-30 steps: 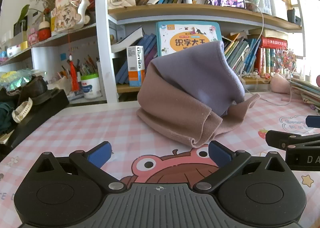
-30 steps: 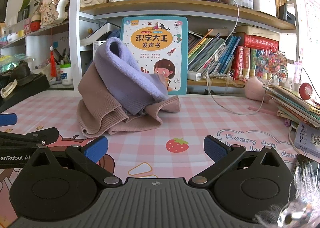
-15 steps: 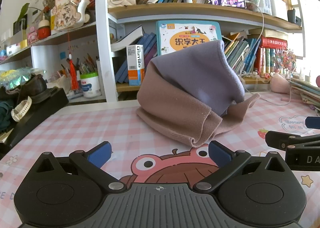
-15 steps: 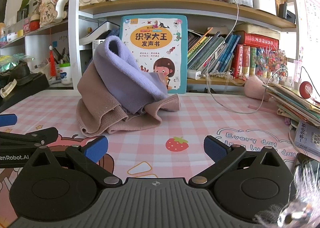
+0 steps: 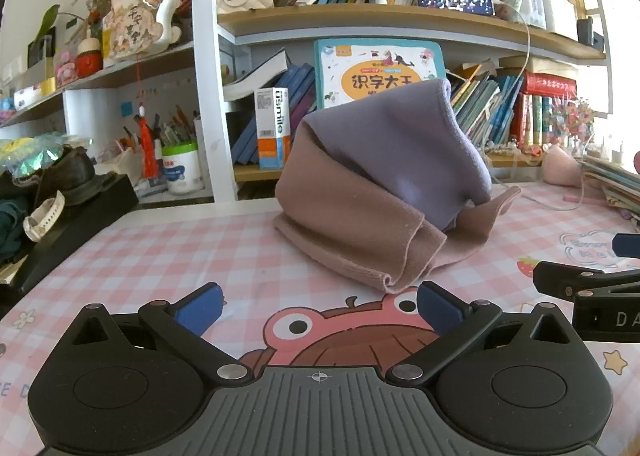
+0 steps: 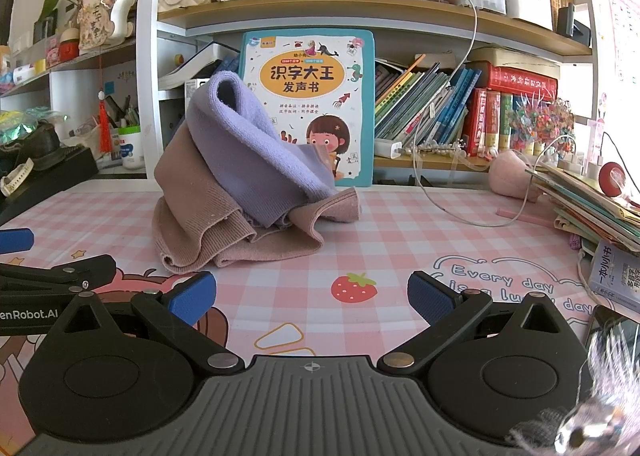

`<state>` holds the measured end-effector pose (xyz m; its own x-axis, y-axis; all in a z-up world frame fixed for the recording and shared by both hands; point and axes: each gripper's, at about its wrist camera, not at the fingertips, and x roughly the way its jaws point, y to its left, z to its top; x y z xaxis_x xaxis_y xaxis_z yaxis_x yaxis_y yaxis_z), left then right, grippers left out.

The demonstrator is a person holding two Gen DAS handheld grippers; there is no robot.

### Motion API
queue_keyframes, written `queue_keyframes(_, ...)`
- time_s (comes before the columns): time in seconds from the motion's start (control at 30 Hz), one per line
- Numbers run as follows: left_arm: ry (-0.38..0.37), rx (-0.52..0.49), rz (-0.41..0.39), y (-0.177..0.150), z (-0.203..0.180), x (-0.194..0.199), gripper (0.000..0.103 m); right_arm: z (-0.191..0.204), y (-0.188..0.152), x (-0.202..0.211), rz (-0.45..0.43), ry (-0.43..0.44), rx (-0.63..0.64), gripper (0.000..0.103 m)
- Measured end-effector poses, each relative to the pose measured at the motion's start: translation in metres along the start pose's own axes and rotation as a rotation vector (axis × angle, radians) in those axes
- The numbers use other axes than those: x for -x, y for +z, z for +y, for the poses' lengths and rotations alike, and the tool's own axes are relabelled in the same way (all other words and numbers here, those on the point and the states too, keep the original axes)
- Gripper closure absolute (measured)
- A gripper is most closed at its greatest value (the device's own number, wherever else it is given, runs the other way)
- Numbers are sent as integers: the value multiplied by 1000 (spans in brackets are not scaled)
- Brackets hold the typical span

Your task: Fold clothes

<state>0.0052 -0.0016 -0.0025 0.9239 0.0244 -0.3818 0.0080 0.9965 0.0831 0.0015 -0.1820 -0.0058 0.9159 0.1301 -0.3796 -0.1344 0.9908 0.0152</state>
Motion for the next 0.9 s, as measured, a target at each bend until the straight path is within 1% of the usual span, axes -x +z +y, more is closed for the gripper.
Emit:
queue_keyframes(0.27,-8,2,4,0,1,0,0,0,0,-2,10,2,3,0)
queue_keyframes(0.57,-8,-21,2,0,-3,0,0,0,0,-2,15,4,3,0)
queue_keyframes(0.9,-18,-13,15,1,-1,-3,0,0,0,-2,16,4,0,0)
